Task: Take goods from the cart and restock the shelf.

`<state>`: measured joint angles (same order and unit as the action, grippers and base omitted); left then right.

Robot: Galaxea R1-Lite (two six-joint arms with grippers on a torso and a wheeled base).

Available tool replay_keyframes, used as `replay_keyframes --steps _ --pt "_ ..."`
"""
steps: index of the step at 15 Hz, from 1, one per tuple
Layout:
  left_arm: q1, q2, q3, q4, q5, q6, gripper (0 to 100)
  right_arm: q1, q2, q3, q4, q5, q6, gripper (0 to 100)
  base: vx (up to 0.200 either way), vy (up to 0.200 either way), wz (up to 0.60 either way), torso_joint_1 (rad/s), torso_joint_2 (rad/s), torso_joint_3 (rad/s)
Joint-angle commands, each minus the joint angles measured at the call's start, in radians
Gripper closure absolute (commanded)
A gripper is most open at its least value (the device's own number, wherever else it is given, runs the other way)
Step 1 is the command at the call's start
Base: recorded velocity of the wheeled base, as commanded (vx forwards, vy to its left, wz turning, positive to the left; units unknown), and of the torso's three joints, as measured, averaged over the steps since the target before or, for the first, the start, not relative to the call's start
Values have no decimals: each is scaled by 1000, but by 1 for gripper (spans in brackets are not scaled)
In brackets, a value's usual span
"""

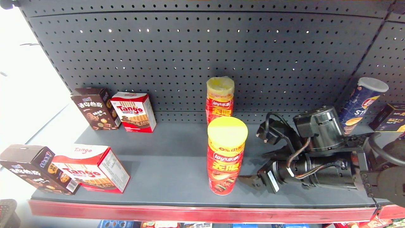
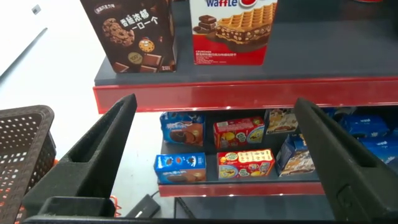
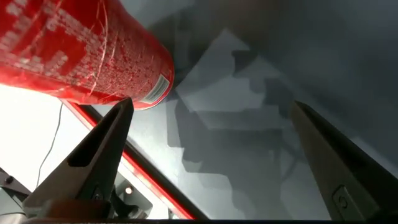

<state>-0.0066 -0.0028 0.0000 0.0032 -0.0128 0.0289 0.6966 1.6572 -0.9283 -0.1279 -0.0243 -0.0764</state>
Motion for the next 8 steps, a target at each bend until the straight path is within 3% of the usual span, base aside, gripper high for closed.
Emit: replay_keyframes --steps 1,8 --pt "-1 3 0 0 0 0 0 4 9 0 -1 0 0 0 0 0 0 0 0 0" --pt "-1 3 0 0 -1 3 0 -39 -80 2 -9 -17 15 0 0 0 0 0 0 0"
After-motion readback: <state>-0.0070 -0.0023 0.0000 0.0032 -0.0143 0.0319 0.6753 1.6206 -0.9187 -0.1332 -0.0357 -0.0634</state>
